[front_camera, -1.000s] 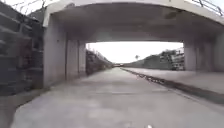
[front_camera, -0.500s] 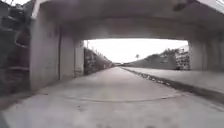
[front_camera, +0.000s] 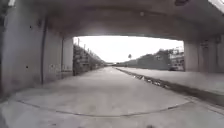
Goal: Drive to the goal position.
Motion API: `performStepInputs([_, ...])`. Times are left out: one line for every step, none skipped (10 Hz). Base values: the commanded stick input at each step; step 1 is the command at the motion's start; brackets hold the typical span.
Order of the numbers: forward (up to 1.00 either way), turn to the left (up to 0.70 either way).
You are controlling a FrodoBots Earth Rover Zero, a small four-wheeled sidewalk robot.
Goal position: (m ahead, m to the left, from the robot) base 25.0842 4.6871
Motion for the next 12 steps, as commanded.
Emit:
performStepInputs([1.00,0.00])
performStepInputs([1.00,0.00])
performStepInputs([1.00,0.00])
performStepInputs([1.00,0.00])
performStepInputs([1.00,0.00])
performStepInputs([1.00,0.00])
performStepInputs([1.00,0.00])
performStepInputs([1.00,0.00])
performStepInputs([1.00,0.00])
performStepInputs([1.00,0.00])
performStepInputs([1.00,0.00])
performStepInputs([1.00,0.00])
